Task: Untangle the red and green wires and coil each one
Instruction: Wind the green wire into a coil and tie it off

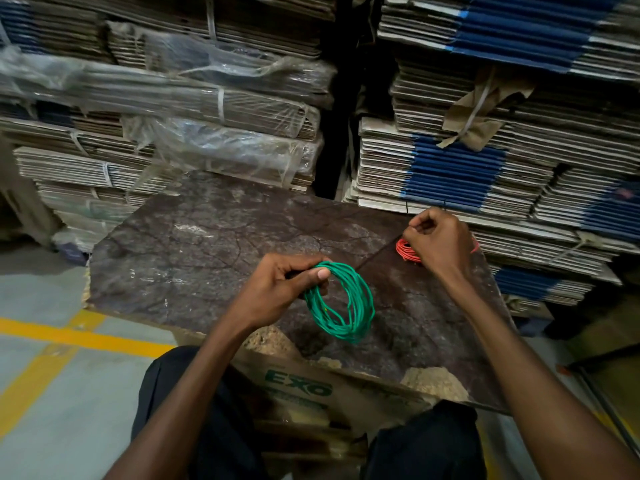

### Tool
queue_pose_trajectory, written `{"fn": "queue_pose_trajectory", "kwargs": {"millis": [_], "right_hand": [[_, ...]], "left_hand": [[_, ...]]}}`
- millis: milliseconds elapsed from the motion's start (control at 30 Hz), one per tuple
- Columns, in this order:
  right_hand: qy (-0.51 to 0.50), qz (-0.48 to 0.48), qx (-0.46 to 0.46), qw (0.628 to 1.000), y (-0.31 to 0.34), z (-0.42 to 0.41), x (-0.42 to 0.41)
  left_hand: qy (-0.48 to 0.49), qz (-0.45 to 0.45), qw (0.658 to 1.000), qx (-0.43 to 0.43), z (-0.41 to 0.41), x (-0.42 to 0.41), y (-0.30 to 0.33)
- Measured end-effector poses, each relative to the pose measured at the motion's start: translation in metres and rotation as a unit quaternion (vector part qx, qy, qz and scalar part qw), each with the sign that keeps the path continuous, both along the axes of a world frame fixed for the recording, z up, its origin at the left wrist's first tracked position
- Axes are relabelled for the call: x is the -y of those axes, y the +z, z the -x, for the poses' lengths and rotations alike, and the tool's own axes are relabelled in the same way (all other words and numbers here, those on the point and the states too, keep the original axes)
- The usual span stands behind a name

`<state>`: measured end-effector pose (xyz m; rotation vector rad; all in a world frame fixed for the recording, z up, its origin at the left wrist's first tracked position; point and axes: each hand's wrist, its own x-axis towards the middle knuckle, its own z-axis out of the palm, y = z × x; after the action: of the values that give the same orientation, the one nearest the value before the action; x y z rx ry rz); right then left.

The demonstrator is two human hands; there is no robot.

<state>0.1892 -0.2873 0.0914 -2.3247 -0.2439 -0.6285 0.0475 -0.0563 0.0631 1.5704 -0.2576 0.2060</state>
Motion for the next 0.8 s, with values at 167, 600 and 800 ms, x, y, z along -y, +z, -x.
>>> {"fn": "queue_pose_trajectory", "kwargs": {"millis": [167, 600, 800], "right_hand": [[0.089, -0.036, -0.056, 0.994, -0.001, -0.003, -0.003], [0.12, -0.13, -0.135, 0.975, 0.008, -0.009, 0.021], [0.133, -0.149, -0.191, 0.961, 0.001, 0.001, 0.008]], "left_hand": [[-0.027, -0.05, 0.998, 0.01, -0.007, 0.0, -0.003], [-0.014, -0.049, 0.999, 0.005, -0.009, -0.001, -0.008], [-0.055, -0.078, 0.995, 0.014, -0.012, 0.006, -0.01]]}}
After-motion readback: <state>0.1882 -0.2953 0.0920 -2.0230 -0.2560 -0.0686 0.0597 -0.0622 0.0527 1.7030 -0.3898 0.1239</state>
